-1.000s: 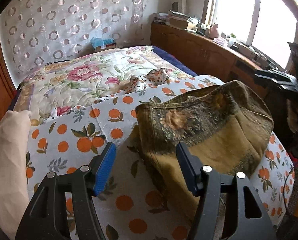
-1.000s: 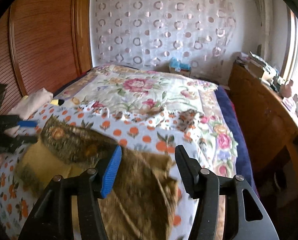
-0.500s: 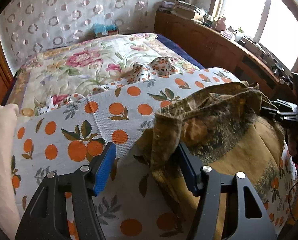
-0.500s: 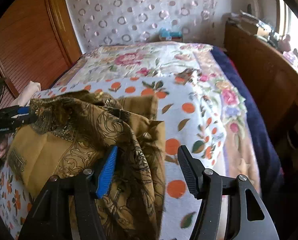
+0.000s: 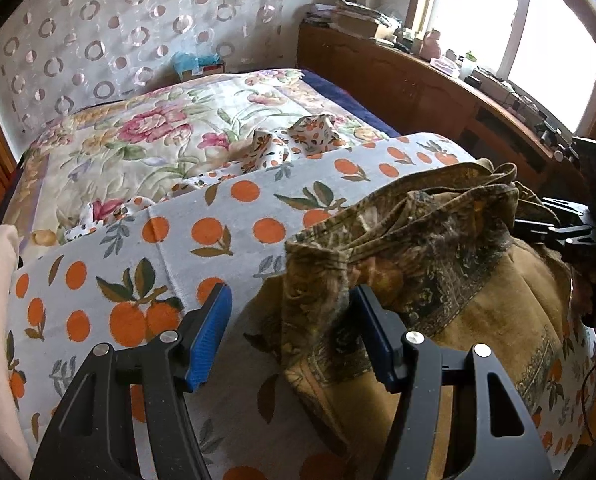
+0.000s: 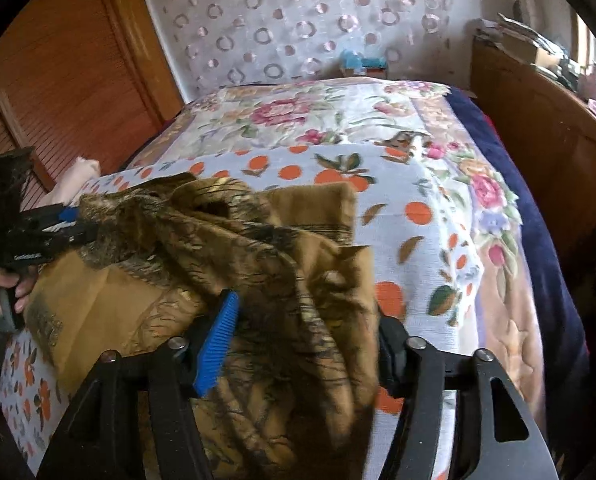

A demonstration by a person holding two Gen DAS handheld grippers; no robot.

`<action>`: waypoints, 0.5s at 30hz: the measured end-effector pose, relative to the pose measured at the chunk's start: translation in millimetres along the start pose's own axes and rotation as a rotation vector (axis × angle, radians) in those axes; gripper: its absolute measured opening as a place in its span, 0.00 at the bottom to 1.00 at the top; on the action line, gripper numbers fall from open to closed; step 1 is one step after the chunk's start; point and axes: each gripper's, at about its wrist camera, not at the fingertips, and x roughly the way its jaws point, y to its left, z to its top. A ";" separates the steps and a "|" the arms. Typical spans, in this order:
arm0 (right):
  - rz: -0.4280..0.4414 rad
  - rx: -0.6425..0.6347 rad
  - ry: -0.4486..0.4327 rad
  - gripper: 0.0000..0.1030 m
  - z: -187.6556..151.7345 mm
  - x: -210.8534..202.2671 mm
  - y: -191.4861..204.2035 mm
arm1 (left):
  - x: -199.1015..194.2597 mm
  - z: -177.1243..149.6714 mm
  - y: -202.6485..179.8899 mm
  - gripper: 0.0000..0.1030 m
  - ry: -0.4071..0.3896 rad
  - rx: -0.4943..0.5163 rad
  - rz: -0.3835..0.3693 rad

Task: Fold small clothes
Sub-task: 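Lift the folded bundle with both grippers and carry it toward the beige cloth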

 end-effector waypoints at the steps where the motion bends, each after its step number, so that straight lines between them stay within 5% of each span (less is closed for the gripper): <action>1: -0.002 -0.017 0.001 0.53 -0.8 1.5 2.3 | 0.4 0.0 -1.8 0.61 -0.002 0.011 -0.008; 4: 0.005 -0.038 0.001 0.46 -0.9 5.5 0.2 | 1.0 1.2 -4.5 0.51 -0.008 0.022 -0.028; 8: 0.045 -0.032 -0.001 0.28 -2.2 6.0 -5.1 | 0.4 2.9 -5.9 0.14 0.007 -0.005 -0.122; 10: 0.047 -0.032 -0.017 0.16 -2.9 3.8 -7.0 | -5.1 3.3 -9.8 0.11 -0.008 0.011 -0.110; 15: 0.050 -0.032 -0.119 0.12 -8.9 -17.3 -3.5 | -42.0 4.2 -18.4 0.10 -0.107 -0.003 -0.117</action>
